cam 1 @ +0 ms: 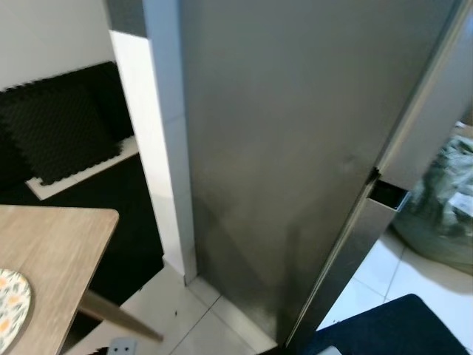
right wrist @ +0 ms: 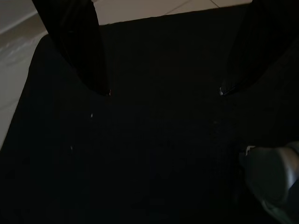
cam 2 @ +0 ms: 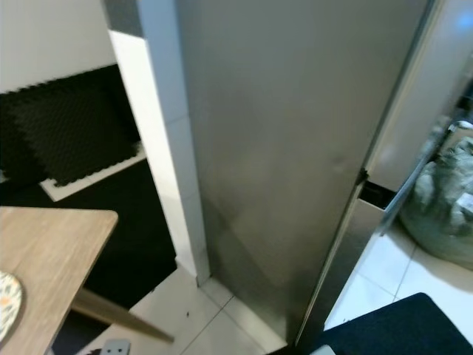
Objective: Restocking fridge
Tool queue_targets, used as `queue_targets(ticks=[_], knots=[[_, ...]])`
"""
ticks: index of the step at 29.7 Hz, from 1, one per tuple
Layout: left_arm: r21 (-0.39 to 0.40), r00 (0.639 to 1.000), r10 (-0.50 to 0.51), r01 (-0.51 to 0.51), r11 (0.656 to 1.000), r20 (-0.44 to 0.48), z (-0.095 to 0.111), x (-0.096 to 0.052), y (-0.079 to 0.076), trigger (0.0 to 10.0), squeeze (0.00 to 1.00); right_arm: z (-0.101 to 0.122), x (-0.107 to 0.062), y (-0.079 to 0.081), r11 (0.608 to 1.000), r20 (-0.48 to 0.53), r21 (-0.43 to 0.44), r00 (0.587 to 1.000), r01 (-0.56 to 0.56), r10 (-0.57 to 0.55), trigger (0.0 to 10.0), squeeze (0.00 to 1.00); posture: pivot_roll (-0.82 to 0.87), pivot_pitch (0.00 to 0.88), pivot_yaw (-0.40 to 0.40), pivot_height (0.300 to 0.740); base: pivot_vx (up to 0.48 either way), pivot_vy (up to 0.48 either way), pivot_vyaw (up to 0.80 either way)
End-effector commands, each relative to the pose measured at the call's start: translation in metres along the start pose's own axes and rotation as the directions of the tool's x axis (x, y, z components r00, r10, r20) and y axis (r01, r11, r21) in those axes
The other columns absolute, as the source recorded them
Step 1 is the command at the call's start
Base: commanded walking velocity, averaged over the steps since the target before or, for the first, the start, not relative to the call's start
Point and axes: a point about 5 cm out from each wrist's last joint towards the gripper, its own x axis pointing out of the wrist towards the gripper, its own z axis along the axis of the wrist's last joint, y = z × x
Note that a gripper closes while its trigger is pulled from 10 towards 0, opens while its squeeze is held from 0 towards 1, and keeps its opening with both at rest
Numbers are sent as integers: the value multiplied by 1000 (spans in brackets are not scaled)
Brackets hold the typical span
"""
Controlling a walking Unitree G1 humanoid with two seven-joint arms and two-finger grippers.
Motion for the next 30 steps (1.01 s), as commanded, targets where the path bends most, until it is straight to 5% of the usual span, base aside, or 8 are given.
queue_targets(ticks=[1, 30], knots=[[1, 999, -8, 8, 1000, -47, -12, -1, 0, 10000, 0, 1, 0, 4, 1000, 1, -5, 1000, -11, 11, 10000, 0, -25, 0, -5, 740, 0, 0, -763], [0, 998, -36, 36, 999, -44, -11, -1, -7, 10000, 0, 0, 0, 5, 1000, -5, -4, 1000, -9, 9, 10000, 0, -25, 0, -3, 740, 0, 0, -762]])
